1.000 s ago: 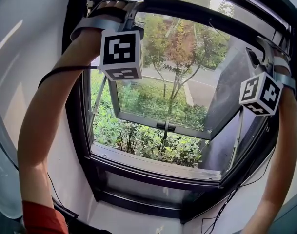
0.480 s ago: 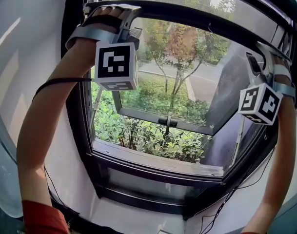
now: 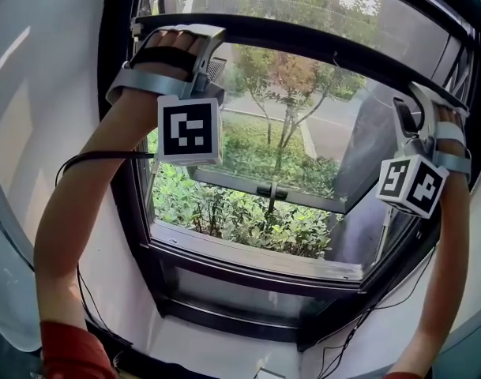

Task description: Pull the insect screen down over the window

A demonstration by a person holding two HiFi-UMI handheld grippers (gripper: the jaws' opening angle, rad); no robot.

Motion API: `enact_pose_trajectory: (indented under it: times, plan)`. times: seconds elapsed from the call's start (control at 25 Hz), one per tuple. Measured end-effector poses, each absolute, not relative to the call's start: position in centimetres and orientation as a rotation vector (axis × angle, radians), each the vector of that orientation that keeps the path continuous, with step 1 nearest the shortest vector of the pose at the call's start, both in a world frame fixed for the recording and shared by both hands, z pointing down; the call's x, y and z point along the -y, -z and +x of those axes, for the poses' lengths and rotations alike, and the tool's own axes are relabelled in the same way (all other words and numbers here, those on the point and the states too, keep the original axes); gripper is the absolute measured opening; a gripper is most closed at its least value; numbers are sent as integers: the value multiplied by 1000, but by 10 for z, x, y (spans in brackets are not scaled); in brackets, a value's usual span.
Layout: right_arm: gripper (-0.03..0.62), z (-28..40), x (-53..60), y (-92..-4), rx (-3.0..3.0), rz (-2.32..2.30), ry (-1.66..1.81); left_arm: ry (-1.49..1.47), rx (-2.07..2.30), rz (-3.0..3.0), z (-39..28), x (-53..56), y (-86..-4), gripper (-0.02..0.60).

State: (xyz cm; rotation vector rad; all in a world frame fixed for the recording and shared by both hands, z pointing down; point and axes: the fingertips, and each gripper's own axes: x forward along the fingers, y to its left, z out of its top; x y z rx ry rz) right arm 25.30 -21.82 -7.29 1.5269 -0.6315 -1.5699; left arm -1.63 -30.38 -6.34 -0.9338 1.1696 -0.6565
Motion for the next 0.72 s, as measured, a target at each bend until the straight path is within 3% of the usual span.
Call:
enact_pose_trajectory:
  times: [0.72]
  plan:
    - [181,253,217,19,642,1575,1561,658,-1198,-905,-18,301,14,215]
